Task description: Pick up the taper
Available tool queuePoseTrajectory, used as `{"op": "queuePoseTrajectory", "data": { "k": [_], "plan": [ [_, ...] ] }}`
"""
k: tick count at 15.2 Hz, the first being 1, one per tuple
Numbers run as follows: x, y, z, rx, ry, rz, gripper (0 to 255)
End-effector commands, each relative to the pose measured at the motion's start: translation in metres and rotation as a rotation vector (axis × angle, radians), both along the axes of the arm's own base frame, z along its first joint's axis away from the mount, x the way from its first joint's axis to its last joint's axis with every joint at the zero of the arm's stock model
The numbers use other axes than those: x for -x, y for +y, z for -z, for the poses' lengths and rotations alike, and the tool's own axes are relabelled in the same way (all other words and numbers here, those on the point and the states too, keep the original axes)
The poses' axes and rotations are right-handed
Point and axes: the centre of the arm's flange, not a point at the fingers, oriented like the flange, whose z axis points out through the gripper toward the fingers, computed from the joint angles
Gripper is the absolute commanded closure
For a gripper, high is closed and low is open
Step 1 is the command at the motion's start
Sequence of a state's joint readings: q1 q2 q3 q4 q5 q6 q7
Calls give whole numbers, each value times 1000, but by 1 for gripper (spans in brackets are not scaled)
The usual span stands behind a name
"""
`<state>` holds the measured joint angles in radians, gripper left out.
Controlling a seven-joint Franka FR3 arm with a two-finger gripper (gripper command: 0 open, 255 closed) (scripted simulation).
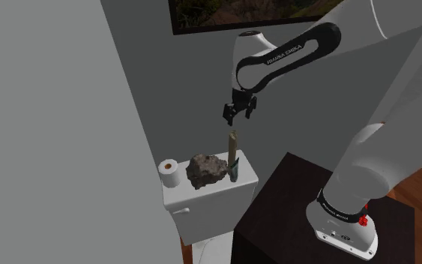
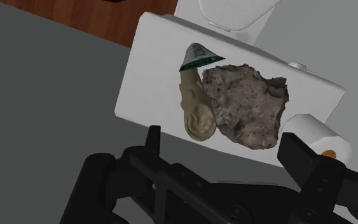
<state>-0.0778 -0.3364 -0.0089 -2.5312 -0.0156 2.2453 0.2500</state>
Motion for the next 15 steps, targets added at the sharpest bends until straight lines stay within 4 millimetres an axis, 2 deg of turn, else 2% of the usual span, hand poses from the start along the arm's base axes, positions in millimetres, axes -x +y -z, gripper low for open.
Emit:
{"op": "queuePoseTrajectory", "data": {
  "k": [1,5,12,15],
  "plan": [
    [-12,-6,23,-4,-9,21,0],
    [-37,-17,67,-12,-22,61,0],
    [-37,-17,104,-12,-22,61,0],
    [-37,-17,107,-12,-22,61,0]
  ]
}}
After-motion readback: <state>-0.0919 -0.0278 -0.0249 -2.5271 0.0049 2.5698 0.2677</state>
